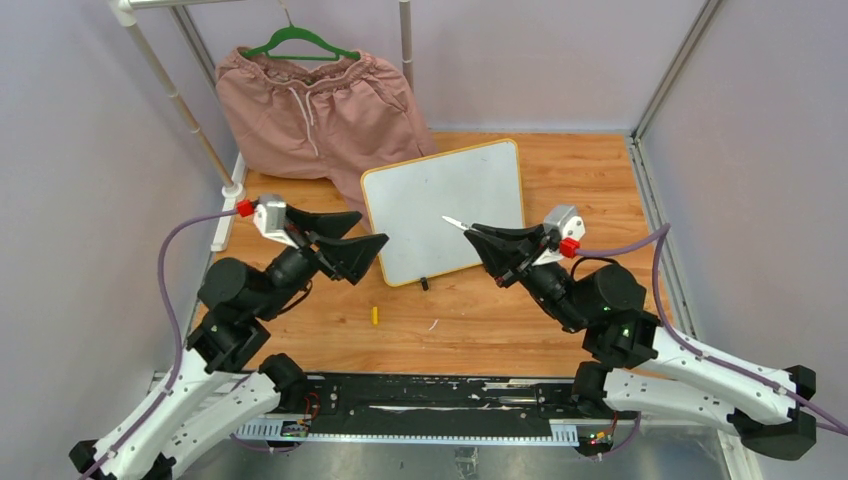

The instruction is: Write a sentence on the whiteboard

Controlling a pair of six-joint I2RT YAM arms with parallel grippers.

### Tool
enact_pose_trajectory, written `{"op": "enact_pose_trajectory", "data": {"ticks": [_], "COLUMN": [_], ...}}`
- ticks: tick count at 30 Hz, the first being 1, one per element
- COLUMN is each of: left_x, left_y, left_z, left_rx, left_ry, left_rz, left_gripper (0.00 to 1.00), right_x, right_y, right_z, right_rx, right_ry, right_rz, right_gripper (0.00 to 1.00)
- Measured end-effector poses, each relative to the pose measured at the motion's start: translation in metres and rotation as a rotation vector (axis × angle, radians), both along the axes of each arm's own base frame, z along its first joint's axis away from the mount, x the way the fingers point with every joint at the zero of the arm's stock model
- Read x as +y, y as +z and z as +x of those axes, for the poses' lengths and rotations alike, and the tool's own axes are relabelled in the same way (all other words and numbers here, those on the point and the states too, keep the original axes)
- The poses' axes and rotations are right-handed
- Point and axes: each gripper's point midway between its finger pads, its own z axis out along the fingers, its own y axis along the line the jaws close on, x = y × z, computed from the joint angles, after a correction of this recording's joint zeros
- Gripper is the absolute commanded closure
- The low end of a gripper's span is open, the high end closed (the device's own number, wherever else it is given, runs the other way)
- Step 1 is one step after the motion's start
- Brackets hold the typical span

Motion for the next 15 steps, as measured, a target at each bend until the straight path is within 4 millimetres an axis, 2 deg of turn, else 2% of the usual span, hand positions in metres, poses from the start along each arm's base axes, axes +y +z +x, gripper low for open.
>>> {"op": "enact_pose_trajectory", "data": {"ticks": [1,7,15], "left_x": [-0.005,-0.012,0.007], "left_y": [-0.016,-0.076,-0.123], "left_z": [0.007,0.032,0.075], "left_rx": [0.03,0.137,0.312], "left_ry": [0.005,0.044,0.117], "left_rz": [0.063,0.305,0.344], "left_gripper": [0.02,0.0,0.0], "right_x": [-0.002,-0.013,-0.009], "right_y": [-0.006,-0.046,-0.086], "right_z": [0.003,0.02,0.038], "right_rx": [0.015,0.068,0.138], "right_ry": [-0.021,-0.138,-0.213], "right_rz": [-0.022,-0.161,-0.279], "right_gripper": [1.0,1.0,1.0]}}
